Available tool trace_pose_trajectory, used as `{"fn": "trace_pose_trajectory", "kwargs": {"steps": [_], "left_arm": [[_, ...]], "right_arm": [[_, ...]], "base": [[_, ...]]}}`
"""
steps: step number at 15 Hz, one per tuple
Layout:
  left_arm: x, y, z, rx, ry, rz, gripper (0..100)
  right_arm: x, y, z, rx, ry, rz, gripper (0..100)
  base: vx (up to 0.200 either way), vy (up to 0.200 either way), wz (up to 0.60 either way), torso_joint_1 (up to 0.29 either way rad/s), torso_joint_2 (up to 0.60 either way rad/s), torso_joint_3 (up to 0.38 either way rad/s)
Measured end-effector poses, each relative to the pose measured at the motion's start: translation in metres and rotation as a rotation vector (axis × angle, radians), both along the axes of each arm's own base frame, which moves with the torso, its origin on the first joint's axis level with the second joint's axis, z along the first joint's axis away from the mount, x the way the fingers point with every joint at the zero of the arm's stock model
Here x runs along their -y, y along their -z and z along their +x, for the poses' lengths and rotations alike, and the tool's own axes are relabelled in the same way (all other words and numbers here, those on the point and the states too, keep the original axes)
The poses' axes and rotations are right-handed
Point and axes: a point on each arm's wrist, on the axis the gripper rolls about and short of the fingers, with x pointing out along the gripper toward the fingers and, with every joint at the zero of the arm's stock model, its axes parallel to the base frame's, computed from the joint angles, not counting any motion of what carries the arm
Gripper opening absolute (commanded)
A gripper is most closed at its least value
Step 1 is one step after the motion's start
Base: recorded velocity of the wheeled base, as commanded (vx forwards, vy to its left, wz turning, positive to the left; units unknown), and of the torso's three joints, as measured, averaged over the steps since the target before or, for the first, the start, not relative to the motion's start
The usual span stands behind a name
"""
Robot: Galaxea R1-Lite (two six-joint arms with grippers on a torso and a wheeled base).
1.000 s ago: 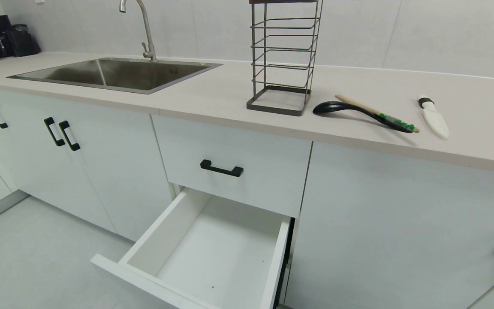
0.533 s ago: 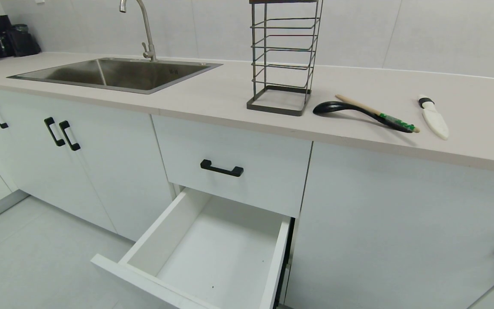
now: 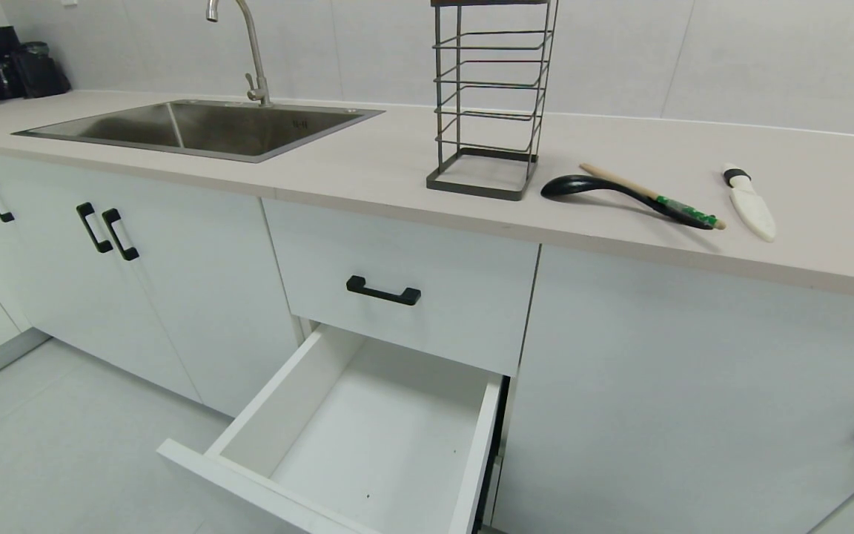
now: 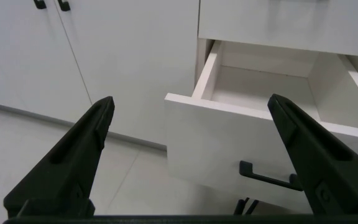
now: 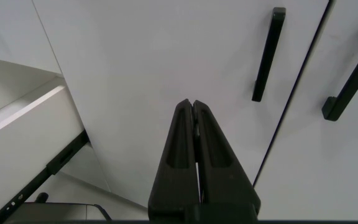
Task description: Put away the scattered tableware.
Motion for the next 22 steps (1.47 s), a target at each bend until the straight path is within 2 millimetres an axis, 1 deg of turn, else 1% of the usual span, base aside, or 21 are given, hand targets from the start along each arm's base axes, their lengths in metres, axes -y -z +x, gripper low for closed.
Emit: {"fn": "trace_pose_trajectory", "kwargs": {"steps": [3, 6, 11, 19, 22], "left_arm": [[-0.0001, 0.0000, 0.0000, 0.000, -0.006, -0.002, 100], [-0.0011, -0.0002, 0.0001, 0.001, -0.048, -0.006, 100], [-0.0012, -0.0002, 0.0001, 0.002, -0.055, -0.019, 100], [-0.0013, -0.0004, 0.0001, 0.003, -0.056, -0.021, 100], [-0.0013, -0.0005, 0.0001, 0.004, -0.056, -0.022, 100]], "right_arm": [[0.0000, 0.0000, 0.0000, 0.000, 0.000, -0.001, 0], [0.0000, 0.0000, 0.0000, 0.000, 0.000, -0.001, 0], [0.0000, 0.0002, 0.0000, -0.002, 0.001, -0.001, 0], [0.0001, 0.0000, 0.0000, 0.000, 0.006, -0.001, 0], [0.0001, 0.0000, 0.0000, 0.000, 0.005, -0.001, 0]], "base": [[0.000, 0.000, 0.00, 0.000, 0.00, 0.000], [0.000, 0.000, 0.00, 0.000, 0.00, 0.000], [0.000, 0.000, 0.00, 0.212, -0.11, -0.095], [0.000, 0.000, 0.00, 0.228, -0.54, -0.202], [0.000, 0.000, 0.00, 0.098, -0.48, -0.212]]}}
